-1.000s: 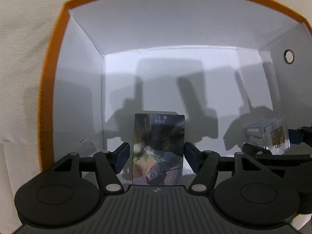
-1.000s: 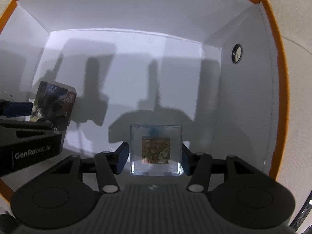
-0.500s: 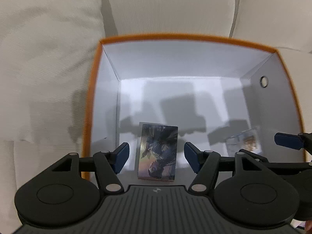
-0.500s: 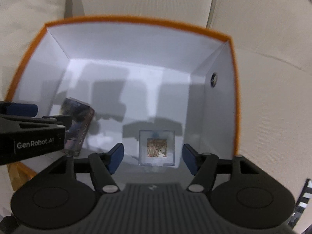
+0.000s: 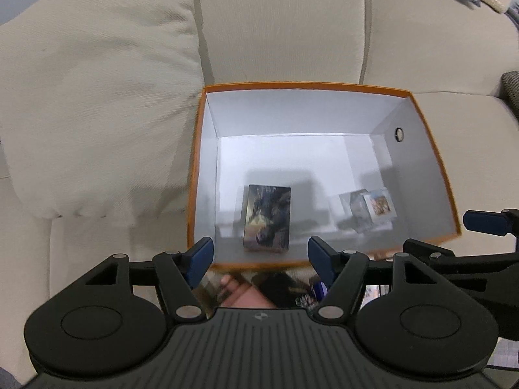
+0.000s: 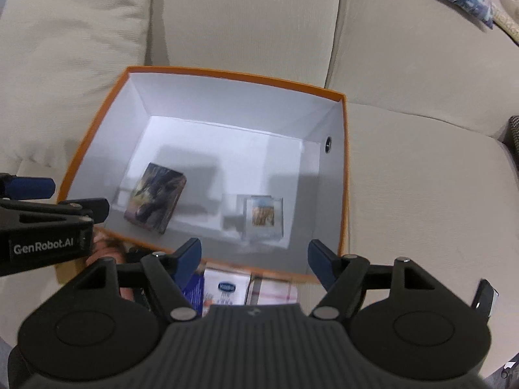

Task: Organize rigid objects
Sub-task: 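Grasp the brown cardboard box with the left tool while the right tool grasps the plaid case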

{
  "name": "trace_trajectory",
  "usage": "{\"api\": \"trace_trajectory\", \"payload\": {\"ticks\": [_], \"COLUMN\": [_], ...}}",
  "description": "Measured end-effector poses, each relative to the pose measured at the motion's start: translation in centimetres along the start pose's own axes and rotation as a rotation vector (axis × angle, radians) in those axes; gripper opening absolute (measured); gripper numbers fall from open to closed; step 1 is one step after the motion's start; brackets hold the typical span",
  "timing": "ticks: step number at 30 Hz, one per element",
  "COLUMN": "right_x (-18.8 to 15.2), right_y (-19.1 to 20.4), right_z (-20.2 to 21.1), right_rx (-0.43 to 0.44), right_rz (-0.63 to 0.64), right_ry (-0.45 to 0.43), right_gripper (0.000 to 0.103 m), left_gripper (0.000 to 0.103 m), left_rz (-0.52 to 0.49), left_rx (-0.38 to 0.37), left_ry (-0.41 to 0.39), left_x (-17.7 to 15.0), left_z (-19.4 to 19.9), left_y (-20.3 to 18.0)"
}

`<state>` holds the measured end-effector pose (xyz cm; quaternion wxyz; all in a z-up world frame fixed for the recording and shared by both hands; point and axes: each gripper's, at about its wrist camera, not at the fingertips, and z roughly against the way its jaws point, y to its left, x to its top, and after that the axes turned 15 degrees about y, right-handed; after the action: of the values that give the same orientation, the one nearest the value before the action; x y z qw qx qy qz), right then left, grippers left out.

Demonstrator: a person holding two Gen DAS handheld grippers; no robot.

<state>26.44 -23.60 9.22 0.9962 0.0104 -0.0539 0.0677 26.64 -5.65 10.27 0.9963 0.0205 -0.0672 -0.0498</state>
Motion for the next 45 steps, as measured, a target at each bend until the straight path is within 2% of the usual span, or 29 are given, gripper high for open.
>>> {"api": "trace_trajectory", "payload": {"ticks": [8,12,17,20,30,35,39,45], "right_x": [-5.0,-7.4,-10.1,-11.1,-10.8,-10.0,-9.5,-9.0], "right_y": [0.7,0.8,1.1,1.5,1.3,0.6,-0.3,-1.1], "right_z": [0.4,-0.6,-2.9,-4.4,-5.4,-6.3,-6.9,-7.5], "right_rx": [0.009,0.042,0.088,0.072,0.064,0.058,0.054,0.052], "right_rz": [-0.003,-0.013,-0.030,-0.021,0.008,0.002,-0.013,-0.035], "right_ry": [-0.011,0.005,0.023,0.037,0.032,0.046,0.057,0.066], "right_gripper": [0.079,0.079,0.080,0.080,0.083,0.083,0.084,0.084], "left_gripper": [0.082,0.082,0.082,0.082,0.082,0.077,0.077,0.077], "left_rz": [-0.017,-0.005,0.042,0.085,0.217,0.318,0.349,0.348], "left_rx": [-0.018,-0.011,-0.039,-0.044,-0.038,0.006,-0.053,-0.089], "left_ry": [-0.021,-0.008,0.024,0.043,0.049,0.035,0.023,0.022], "left_x": [-5.3,-7.8,-10.4,-11.0,-8.5,-7.9,-7.6,-6.7], "left_z": [0.8,-0.4,-2.9,-4.2,-7.1,-9.0,-9.7,-10.0], "left_y": [0.8,2.1,4.3,5.7,8.2,9.5,10.4,10.3]}}
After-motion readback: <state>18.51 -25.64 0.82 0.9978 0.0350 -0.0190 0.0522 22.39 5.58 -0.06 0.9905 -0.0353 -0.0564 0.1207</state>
